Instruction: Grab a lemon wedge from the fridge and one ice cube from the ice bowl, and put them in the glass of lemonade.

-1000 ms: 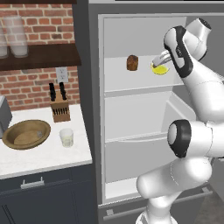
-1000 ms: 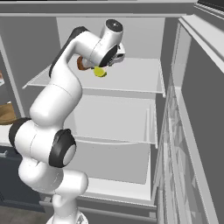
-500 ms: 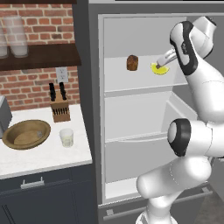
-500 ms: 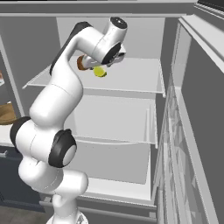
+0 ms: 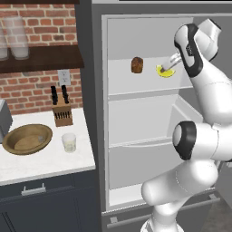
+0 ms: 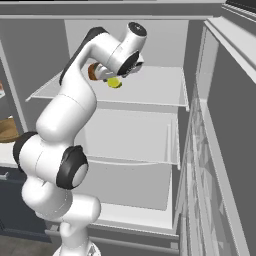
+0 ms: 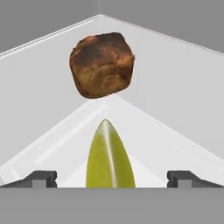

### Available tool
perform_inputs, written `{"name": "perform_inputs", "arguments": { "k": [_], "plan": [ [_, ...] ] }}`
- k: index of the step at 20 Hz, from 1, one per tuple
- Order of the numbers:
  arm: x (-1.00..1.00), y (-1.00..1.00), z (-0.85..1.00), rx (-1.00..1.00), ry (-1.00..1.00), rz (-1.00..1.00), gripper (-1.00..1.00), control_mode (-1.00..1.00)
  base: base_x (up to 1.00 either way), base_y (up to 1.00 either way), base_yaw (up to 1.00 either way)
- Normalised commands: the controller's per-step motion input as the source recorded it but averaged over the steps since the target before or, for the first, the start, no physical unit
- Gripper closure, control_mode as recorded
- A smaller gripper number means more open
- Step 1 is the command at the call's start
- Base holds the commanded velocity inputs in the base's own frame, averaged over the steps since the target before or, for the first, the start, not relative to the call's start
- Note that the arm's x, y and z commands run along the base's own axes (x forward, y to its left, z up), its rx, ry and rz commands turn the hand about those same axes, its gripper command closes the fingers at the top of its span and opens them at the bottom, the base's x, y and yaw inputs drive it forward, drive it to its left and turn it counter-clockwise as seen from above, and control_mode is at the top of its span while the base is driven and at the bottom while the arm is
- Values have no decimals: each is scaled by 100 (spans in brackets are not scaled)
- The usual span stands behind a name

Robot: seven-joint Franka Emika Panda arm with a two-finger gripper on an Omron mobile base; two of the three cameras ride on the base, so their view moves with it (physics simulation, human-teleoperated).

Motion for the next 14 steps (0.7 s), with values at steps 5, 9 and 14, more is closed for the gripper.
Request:
{"name": "perform_inputs", "arguments": {
  "k": [5,9,14],
  "plan": [
    [3,-1,6,0,0,0,-100,-100,0,0,0],
    [3,-1,-9,0,3,0,-100,-100,0,0,0],
    [6,0,-36,0,6,0,-100,-100,0,0,0]
  ]
}}
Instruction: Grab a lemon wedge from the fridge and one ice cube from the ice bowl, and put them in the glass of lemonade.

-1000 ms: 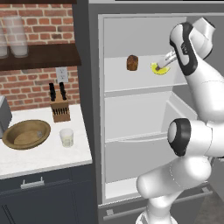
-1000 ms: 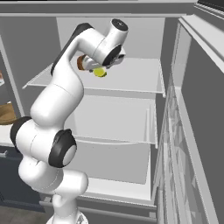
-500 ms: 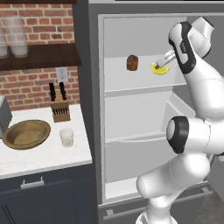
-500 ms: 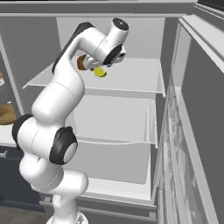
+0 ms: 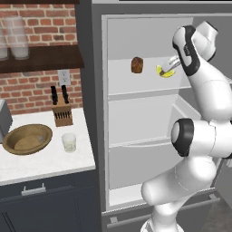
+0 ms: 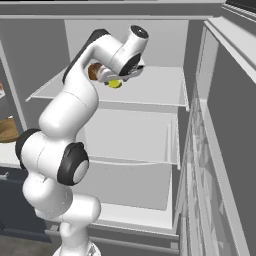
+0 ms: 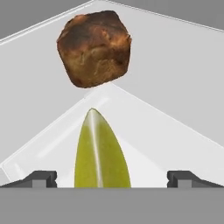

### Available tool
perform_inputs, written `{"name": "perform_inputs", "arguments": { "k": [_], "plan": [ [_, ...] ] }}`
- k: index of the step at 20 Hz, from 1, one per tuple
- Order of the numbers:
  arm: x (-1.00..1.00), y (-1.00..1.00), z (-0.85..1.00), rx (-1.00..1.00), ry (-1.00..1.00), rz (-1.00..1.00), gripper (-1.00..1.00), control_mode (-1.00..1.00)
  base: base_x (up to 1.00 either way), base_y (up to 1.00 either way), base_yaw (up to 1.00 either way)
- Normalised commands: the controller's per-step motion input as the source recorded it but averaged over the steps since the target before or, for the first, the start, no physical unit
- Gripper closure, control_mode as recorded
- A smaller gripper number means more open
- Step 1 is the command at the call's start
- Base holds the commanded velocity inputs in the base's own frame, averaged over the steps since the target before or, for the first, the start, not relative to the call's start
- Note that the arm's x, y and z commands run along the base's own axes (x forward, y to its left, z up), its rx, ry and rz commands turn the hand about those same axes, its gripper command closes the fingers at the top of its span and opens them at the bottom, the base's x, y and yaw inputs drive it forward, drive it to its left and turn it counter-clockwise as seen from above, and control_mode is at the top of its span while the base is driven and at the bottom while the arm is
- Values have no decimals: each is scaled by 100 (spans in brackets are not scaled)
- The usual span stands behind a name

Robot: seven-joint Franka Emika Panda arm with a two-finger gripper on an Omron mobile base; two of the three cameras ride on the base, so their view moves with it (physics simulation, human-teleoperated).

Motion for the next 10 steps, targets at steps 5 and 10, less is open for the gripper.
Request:
{"name": "perform_inputs", "arguments": {
  "k": [5,10],
  "plan": [
    [0,0,-23,0,3,0,-100,-100,0,0,0],
    [0,0,-14,0,2,0,-100,-100,0,0,0]
  ]
}}
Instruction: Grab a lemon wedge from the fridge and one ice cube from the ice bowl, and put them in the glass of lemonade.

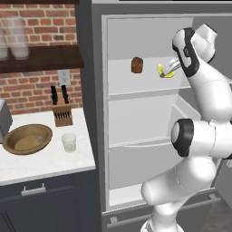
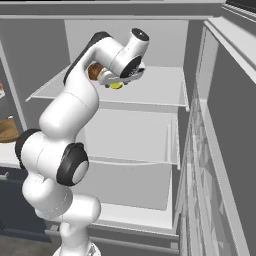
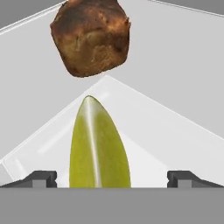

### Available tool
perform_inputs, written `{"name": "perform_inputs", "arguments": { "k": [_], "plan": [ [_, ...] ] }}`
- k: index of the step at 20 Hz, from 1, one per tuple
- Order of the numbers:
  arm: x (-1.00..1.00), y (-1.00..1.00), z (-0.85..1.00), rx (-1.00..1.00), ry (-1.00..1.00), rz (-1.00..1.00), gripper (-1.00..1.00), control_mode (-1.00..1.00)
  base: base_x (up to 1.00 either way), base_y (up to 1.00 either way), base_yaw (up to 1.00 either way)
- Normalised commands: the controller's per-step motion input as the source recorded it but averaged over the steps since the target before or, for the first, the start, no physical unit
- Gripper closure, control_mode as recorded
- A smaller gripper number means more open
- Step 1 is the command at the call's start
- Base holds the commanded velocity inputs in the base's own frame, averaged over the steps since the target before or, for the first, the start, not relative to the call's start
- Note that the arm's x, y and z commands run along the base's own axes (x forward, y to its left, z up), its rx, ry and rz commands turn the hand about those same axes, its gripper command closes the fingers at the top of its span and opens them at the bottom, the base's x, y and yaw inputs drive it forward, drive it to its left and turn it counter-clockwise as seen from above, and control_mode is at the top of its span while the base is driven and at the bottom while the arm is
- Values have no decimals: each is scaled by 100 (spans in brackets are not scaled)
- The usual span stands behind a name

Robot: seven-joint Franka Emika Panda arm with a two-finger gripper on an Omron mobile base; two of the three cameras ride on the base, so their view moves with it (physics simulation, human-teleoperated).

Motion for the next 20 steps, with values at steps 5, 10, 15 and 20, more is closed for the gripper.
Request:
{"name": "perform_inputs", "arguments": {
  "k": [5,10,15,20],
  "plan": [
    [0,0,0,0,0,0,100,-100,0,0,0],
    [-3,0,0,0,0,0,100,-100,0,0,0],
    [-8,0,0,0,0,0,100,-100,0,0,0],
    [-74,0,0,0,1,0,100,-100,0,0,0]
  ]
}}
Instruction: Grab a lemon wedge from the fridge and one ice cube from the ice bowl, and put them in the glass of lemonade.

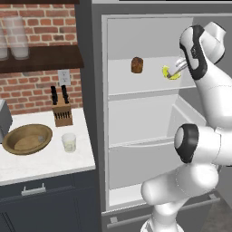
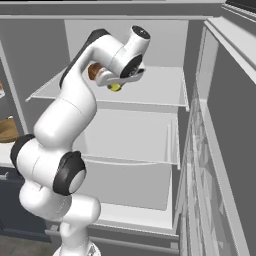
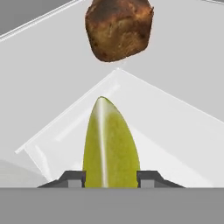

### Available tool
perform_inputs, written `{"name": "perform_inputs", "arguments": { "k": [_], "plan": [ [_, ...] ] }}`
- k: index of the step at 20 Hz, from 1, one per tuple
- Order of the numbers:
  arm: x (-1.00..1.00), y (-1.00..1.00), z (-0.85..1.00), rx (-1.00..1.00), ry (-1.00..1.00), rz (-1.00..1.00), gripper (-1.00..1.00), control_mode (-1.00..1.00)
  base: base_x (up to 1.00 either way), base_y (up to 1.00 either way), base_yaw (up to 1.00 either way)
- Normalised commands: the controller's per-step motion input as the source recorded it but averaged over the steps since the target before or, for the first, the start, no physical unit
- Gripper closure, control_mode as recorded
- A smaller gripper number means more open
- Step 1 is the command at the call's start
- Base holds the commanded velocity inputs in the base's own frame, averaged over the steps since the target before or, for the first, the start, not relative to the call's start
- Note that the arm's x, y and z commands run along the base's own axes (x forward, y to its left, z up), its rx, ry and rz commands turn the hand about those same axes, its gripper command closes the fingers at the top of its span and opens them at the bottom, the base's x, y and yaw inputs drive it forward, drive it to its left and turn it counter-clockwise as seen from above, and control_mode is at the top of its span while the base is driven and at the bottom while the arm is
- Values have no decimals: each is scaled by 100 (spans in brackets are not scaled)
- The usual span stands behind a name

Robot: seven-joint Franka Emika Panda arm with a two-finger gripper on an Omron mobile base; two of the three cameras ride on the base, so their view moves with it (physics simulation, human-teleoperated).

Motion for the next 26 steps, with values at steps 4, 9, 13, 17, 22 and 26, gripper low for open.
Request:
{"name": "perform_inputs", "arguments": {
  "k": [4,9,13,17,22,26],
  "plan": [
    [-100,0,2,0,0,-5,100,-100,0,0,0],
    [-100,27,8,-3,1,-12,100,-100,0,0,0],
    [-100,35,6,-10,13,-20,100,-100,0,0,0],
    [-97,18,0,-13,29,-27,100,-100,0,0,0],
    [-100,10,-5,-12,26,-27,100,-100,0,0,0],
    [-89,2,-37,-1,16,-7,100,-100,0,0,0]
  ]
}}
